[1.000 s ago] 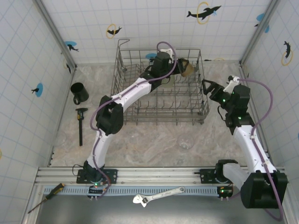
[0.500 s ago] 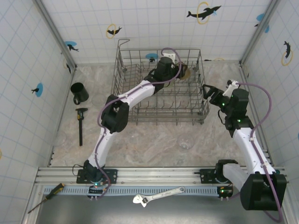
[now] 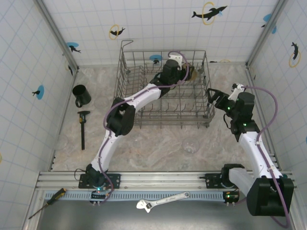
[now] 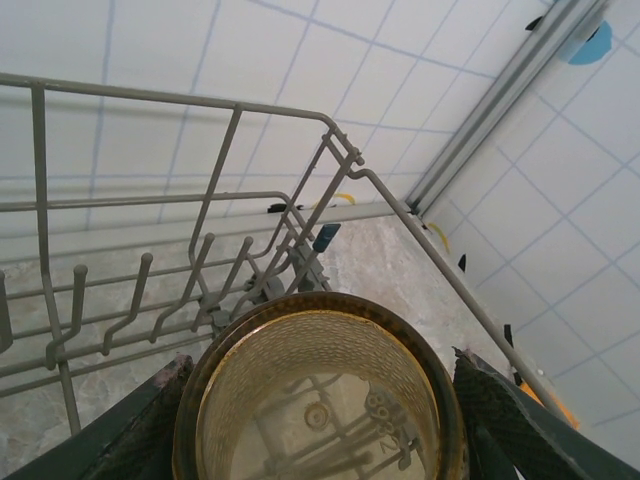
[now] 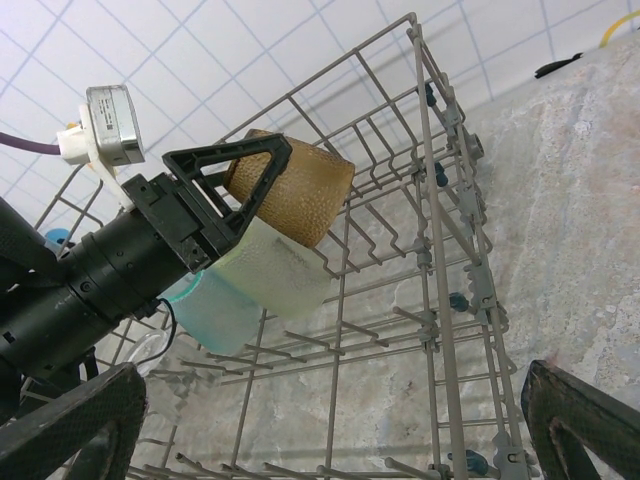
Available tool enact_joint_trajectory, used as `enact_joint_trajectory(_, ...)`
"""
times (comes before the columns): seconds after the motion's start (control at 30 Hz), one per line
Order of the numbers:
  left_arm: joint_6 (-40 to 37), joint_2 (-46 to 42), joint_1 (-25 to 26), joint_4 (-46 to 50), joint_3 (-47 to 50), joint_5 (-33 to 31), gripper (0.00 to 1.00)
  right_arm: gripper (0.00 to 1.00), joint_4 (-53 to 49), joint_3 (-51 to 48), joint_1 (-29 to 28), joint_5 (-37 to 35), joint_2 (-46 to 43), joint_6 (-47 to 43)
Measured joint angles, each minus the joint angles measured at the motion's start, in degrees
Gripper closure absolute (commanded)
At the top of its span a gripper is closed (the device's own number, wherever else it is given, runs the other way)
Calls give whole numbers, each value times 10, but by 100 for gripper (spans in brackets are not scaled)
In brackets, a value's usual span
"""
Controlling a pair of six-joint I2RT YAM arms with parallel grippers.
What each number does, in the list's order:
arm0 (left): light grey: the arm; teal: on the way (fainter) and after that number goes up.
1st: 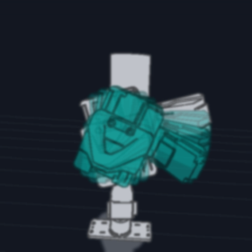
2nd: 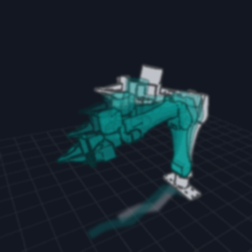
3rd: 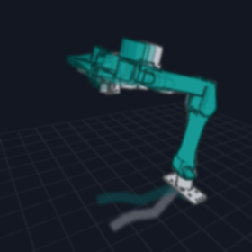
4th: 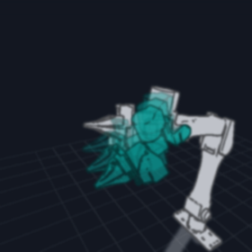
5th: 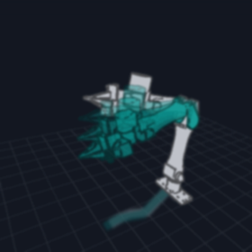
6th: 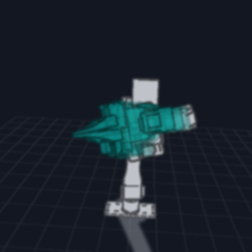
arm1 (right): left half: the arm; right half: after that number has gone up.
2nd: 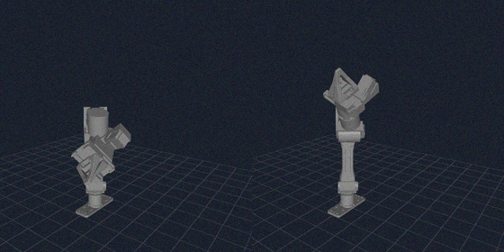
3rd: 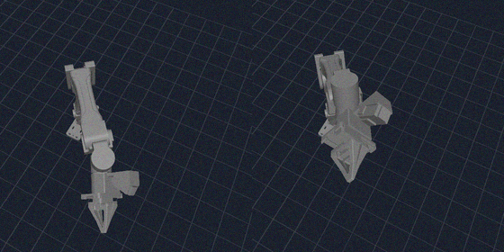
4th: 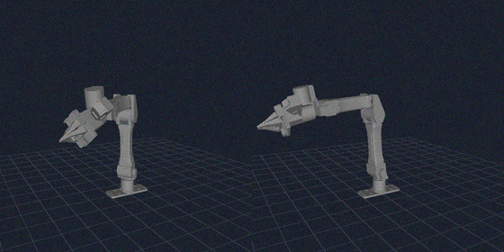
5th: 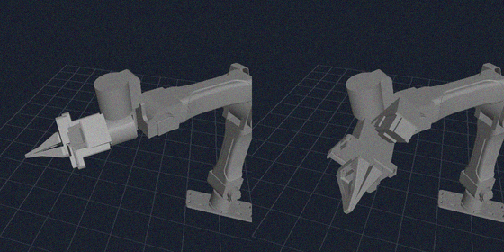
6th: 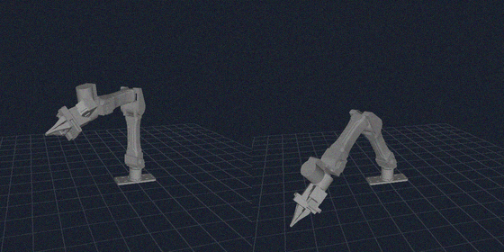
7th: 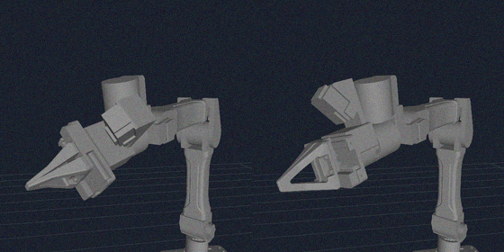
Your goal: Load the cups into the dish rack
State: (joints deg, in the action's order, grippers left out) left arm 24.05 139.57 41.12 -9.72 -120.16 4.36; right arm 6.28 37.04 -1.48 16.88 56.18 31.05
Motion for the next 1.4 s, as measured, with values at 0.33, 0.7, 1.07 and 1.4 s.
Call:
enact_joint_trajectory(0.33, -92, 5, 23, 3, 0, -45, 85, 0, 12, 0, 0, 2, 0, 0)
enact_joint_trajectory(0.7, -134, 8, 31, 3, 0, -75, 27, 0, 16, 0, 0, 3, 0, 0)
enact_joint_trajectory(1.07, -136, 8, 31, -37, 14, -79, 3, 0, 16, 0, 5, 10, -2, 2)
enact_joint_trajectory(1.4, -116, -15, 31, -45, 46, -78, 3, 0, 9, 0, 9, 13, -11, 4)
